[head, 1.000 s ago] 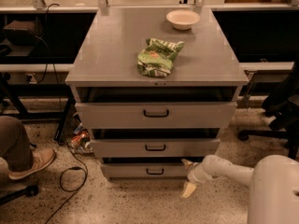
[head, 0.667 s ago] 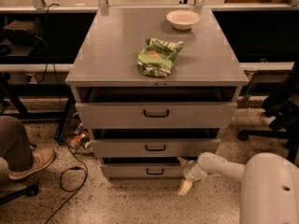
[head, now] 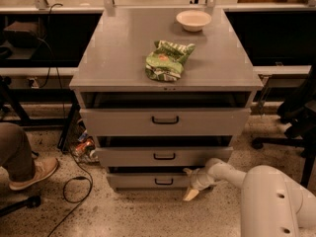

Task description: Open bottom drawer

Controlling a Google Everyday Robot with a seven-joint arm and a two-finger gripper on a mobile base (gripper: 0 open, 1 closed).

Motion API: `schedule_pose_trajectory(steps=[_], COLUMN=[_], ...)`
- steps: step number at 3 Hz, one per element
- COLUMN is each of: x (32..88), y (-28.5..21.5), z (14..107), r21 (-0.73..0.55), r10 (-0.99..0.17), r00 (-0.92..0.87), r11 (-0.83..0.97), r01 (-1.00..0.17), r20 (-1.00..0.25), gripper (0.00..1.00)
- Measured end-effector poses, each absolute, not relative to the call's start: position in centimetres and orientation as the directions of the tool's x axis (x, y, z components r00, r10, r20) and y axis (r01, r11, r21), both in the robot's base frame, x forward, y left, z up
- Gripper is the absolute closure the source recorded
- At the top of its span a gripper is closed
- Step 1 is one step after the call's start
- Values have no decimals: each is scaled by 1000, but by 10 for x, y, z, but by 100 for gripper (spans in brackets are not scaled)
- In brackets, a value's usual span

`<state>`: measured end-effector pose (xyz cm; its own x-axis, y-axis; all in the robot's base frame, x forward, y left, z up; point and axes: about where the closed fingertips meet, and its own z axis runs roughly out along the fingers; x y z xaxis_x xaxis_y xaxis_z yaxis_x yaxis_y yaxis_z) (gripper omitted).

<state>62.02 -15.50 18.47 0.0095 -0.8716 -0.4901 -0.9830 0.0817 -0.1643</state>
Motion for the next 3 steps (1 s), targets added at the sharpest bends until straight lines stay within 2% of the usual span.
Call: schedule_pose_trajectory(steps=[3], x=[611], y=[-163], z=[184], r21=[-126], r10=[-868], r00=[-21], r11=[96], r01=[-987], r20=[-496], gripper=[91])
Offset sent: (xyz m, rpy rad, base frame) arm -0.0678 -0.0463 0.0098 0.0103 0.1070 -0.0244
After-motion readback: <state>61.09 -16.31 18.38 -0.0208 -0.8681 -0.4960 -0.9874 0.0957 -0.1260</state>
